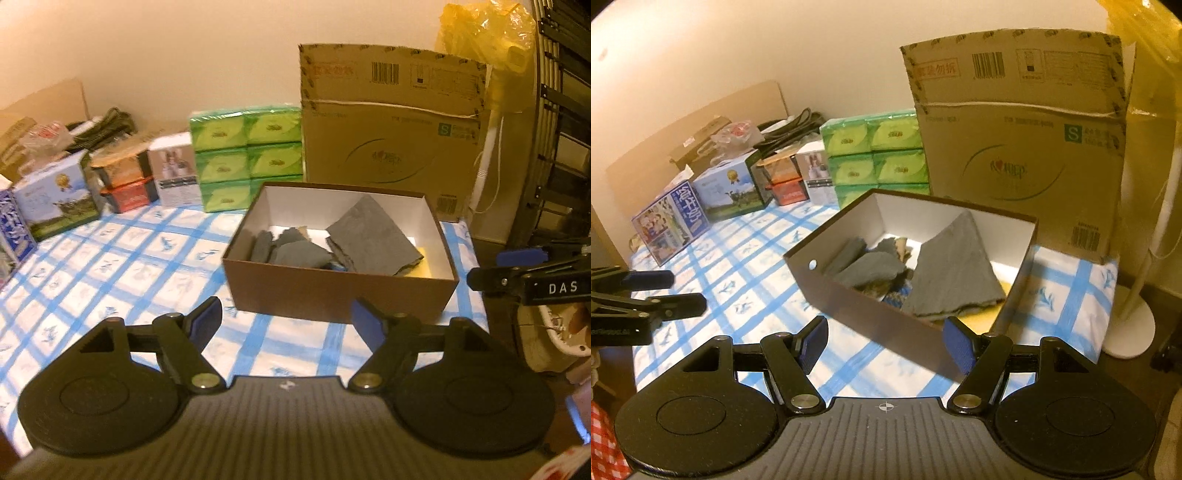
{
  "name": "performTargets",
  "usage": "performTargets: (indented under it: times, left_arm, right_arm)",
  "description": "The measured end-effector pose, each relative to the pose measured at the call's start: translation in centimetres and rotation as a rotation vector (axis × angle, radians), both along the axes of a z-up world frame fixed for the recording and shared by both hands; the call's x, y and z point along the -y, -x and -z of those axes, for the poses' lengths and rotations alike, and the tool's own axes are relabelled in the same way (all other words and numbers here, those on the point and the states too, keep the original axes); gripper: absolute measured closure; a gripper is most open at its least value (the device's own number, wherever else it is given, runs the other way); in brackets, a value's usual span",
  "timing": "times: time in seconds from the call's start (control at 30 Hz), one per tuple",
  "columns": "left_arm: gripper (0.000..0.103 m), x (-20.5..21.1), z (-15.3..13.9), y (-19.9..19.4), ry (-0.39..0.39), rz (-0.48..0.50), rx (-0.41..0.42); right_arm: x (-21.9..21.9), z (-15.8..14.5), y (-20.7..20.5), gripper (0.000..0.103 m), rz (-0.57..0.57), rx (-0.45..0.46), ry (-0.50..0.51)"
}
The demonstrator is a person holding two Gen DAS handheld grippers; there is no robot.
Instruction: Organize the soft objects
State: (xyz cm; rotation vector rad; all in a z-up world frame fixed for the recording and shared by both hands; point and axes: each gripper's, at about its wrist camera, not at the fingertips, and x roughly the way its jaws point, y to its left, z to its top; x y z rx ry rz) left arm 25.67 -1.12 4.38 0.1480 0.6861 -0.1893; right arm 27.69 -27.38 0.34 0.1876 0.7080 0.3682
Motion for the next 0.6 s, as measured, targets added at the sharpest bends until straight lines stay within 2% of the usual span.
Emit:
performTargets:
  times: [0.1,0.27,0.6]
  left_arm:
    - [0.027,-0.3,-0.5,2.2,-0.016,-0.019,0.016]
    - [0.027,-1.1,-1.1,5.7,0.005,-0.066,0.019]
    - [0.028,-2.4,-0.8,11.7,0.037,-0.167,-0.028]
  right_arm:
    - [-0.1,-0.2,1.6,0.034,-0.001,-0.001,-0.003]
    - [-0.4,-0.7,3.8,0.034,-0.019,0.007,-0.004]
    - [-2.3,-0.9,8.1,0.034,-0.102,0.018,0.000]
